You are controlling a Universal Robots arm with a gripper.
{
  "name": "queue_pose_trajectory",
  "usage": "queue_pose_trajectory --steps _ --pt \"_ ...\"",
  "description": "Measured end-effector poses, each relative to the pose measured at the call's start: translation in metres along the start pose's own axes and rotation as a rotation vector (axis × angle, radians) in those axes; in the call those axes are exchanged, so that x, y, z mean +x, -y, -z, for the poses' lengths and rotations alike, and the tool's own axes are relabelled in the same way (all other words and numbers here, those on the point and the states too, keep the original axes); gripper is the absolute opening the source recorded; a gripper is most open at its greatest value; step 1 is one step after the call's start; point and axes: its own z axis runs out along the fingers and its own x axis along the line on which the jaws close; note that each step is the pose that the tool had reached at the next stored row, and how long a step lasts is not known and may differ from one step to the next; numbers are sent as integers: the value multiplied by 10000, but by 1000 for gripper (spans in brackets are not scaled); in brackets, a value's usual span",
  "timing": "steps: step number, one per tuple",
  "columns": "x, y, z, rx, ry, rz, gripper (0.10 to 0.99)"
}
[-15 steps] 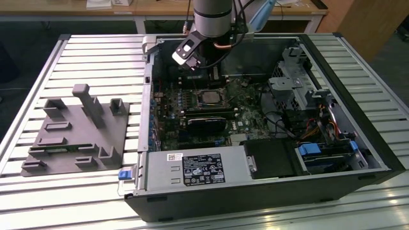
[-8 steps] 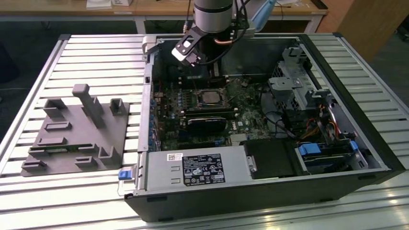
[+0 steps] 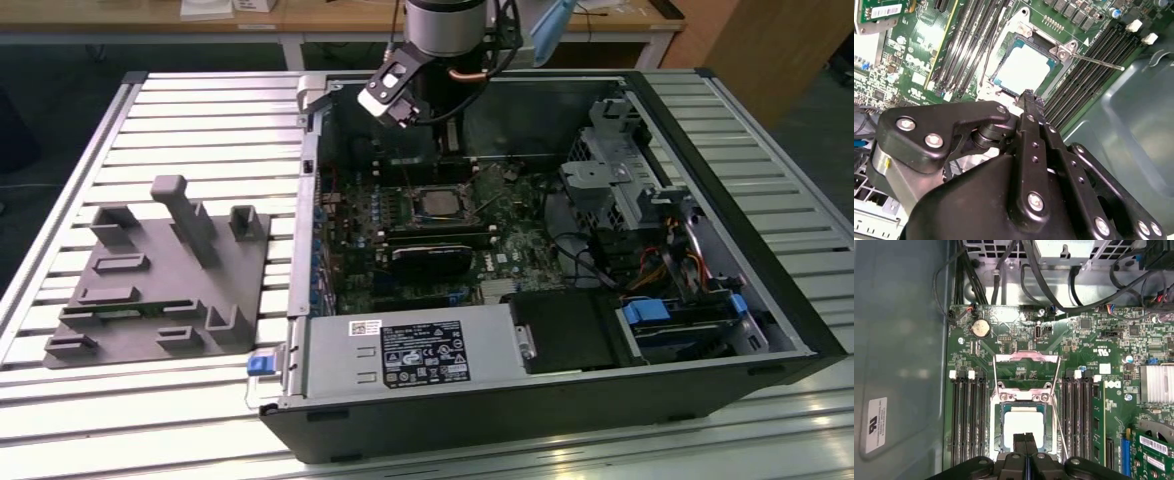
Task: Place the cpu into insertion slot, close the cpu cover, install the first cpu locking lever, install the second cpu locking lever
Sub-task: 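Close the cpu cover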
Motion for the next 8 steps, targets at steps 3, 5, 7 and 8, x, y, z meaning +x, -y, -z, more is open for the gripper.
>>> queue_pose_trajectory --steps 3,5,7,8 --pt "0 -3 1 0 0 2 106" --pt "0 -24 1 2 3 0 106" --pt "0 -53 -3 1 1 0 106" --pt "0 -71 -4 1 1 0 106"
